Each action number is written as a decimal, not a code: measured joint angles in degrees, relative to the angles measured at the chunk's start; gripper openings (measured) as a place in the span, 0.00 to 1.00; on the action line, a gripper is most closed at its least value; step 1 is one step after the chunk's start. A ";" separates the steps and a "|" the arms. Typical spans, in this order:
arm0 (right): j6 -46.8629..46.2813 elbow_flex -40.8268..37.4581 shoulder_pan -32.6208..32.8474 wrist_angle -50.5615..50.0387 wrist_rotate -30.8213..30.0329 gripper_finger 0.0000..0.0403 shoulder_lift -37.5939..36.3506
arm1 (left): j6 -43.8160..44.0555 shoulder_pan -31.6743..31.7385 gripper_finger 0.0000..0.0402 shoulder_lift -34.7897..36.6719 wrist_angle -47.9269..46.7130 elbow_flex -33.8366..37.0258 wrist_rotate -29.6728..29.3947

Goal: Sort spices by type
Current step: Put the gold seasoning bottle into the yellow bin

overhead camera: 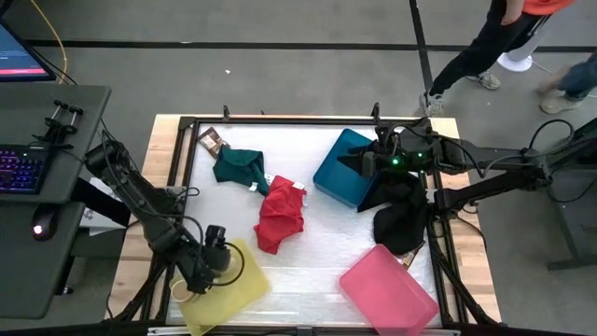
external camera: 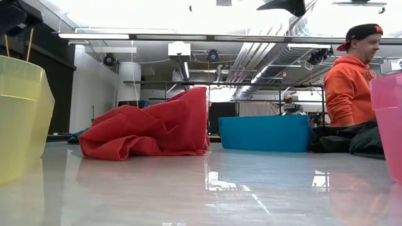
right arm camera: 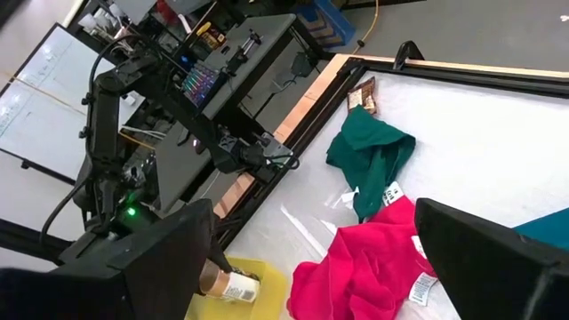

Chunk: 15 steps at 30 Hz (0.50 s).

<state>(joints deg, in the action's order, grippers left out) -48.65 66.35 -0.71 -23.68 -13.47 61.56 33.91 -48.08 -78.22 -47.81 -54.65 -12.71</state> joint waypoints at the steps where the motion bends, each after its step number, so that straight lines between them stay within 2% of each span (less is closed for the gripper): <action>1: 0.05 0.00 0.00 -0.02 0.02 0.95 0.00 | 0.02 0.33 0.78 0.02 0.00 -0.02 0.90; 9: 1.12 0.00 0.00 -0.07 0.12 0.95 0.00 | 0.05 4.09 0.80 0.09 -0.49 -1.71 8.22; 12: 1.27 0.00 0.00 -0.07 0.12 0.95 0.00 | -1.89 5.75 0.80 1.29 -0.69 -4.58 8.52; 15: 1.14 0.00 0.00 0.01 0.14 0.95 0.00 | -4.68 7.55 0.80 3.82 -1.92 -7.55 5.76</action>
<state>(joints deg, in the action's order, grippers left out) -47.51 66.35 -0.71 -23.67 -13.32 61.56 29.23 -40.54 -74.40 -49.74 -62.20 -6.95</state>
